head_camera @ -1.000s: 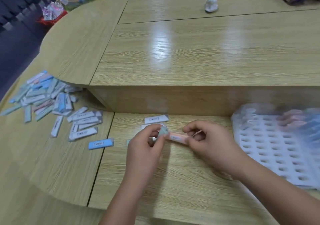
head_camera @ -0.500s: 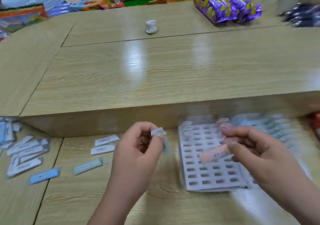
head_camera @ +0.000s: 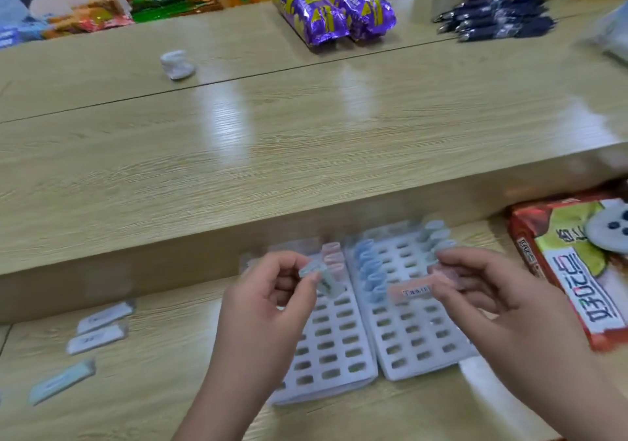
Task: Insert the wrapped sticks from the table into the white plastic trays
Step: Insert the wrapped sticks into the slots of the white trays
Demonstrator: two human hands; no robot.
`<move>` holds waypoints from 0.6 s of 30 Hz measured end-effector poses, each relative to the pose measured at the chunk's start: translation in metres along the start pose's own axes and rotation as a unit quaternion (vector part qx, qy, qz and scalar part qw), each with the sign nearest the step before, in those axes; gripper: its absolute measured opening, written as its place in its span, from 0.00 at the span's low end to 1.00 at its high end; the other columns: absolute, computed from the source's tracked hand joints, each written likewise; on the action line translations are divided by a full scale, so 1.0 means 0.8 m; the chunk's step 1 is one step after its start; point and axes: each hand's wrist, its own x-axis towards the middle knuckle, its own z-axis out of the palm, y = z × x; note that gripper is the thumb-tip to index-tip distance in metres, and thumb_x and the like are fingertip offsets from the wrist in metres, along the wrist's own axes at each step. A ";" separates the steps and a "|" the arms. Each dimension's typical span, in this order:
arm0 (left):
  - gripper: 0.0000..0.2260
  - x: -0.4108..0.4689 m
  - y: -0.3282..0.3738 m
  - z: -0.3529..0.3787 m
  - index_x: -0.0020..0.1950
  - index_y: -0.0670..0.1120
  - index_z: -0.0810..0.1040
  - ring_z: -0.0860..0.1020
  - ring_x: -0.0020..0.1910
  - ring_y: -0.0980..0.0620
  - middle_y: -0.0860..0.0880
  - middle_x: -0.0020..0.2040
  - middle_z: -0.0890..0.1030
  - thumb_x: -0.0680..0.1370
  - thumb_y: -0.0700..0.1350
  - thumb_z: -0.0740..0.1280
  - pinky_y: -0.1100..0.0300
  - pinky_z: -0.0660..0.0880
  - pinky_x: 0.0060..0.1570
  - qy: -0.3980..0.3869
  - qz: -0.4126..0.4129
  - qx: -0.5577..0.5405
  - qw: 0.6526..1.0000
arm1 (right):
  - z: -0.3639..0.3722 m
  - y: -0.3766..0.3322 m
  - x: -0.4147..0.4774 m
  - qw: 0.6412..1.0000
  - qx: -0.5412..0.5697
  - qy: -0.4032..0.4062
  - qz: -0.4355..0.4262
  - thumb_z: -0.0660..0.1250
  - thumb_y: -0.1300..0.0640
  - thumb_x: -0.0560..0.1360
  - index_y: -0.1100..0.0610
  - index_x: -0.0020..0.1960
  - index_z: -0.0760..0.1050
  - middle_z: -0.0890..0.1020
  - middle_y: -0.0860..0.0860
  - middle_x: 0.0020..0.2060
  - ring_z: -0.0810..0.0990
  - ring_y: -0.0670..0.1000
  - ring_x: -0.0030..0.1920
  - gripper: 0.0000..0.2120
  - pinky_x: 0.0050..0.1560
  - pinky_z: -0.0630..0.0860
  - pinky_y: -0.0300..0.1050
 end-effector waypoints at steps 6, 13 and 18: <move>0.05 -0.001 -0.004 0.008 0.48 0.59 0.81 0.82 0.42 0.52 0.54 0.43 0.83 0.75 0.49 0.72 0.59 0.79 0.39 0.015 0.014 0.029 0.999 | 0.016 0.005 0.006 0.999 0.003 -0.002 -0.039 0.71 0.46 0.70 0.38 0.52 0.77 0.83 0.35 0.46 0.83 0.36 0.45 0.11 0.41 0.76 0.27; 0.06 -0.014 -0.001 0.001 0.51 0.59 0.81 0.82 0.42 0.51 0.53 0.44 0.83 0.74 0.52 0.71 0.59 0.77 0.38 0.039 0.040 0.040 0.998 | 0.059 0.004 0.042 0.990 -0.053 -0.036 -0.124 0.72 0.53 0.73 0.46 0.52 0.81 0.80 0.39 0.44 0.82 0.41 0.47 0.08 0.44 0.77 0.30; 0.06 -0.009 -0.009 -0.001 0.49 0.60 0.82 0.81 0.40 0.53 0.53 0.42 0.83 0.76 0.48 0.71 0.60 0.78 0.36 0.042 0.014 0.029 0.999 | 0.062 0.012 0.051 0.988 -0.057 -0.046 -0.137 0.72 0.51 0.73 0.47 0.52 0.82 0.81 0.37 0.44 0.81 0.39 0.47 0.08 0.42 0.75 0.26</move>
